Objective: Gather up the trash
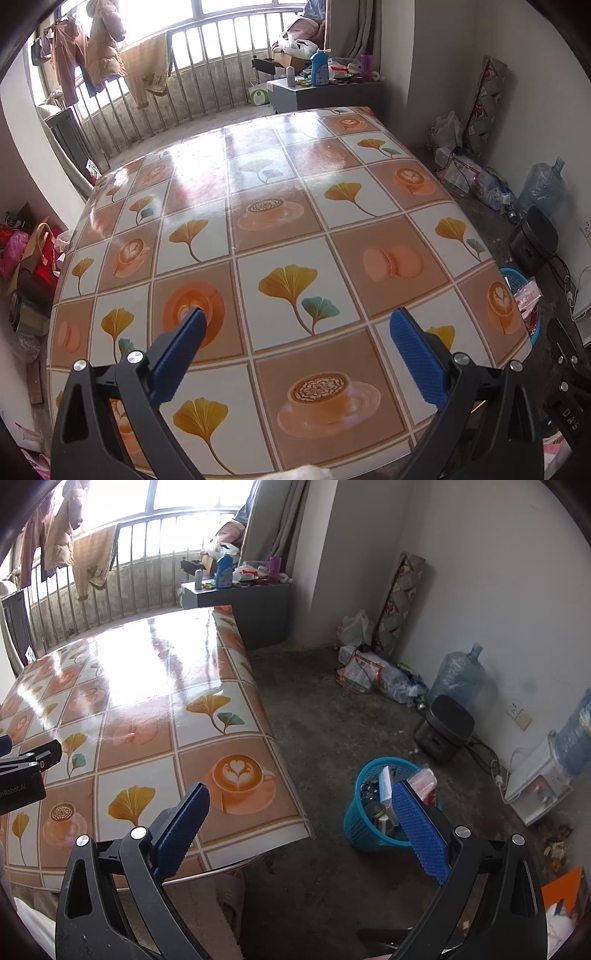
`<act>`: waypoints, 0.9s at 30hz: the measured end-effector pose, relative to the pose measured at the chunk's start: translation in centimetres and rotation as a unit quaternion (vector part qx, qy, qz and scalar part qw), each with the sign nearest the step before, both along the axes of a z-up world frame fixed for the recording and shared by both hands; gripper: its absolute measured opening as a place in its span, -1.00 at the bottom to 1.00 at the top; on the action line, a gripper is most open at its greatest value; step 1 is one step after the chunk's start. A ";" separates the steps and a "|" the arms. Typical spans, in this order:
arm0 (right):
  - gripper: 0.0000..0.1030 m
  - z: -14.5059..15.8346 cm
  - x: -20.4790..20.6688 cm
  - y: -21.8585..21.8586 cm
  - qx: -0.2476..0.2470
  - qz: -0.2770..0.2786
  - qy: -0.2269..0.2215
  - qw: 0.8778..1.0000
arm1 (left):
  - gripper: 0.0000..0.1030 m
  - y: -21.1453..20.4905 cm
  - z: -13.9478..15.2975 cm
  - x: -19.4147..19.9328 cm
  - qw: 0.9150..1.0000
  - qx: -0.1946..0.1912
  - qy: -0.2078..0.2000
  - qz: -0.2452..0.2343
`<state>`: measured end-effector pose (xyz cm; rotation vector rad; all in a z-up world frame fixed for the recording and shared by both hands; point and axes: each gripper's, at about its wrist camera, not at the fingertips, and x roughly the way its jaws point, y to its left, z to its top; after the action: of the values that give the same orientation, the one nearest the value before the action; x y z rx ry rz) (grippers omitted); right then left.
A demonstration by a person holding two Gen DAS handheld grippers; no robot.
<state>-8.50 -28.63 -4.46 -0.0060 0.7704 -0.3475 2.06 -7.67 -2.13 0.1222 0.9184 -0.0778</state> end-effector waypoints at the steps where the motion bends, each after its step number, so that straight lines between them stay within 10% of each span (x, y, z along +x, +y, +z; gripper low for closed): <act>1: 0.84 0.0 0.0 -0.1 0.001 0.000 0.000 1.000 | 0.89 -0.1 -0.1 0.1 1.000 0.000 0.002 0.000; 27: 0.84 0.0 -0.3 -1.2 0.012 -0.007 -0.001 1.000 | 0.89 -1.3 -0.1 -0.2 1.000 0.004 0.003 -0.012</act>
<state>-8.85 -29.87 -4.42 0.0221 0.7726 -0.3521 1.84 -8.99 -2.21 0.1414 0.9232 -0.0969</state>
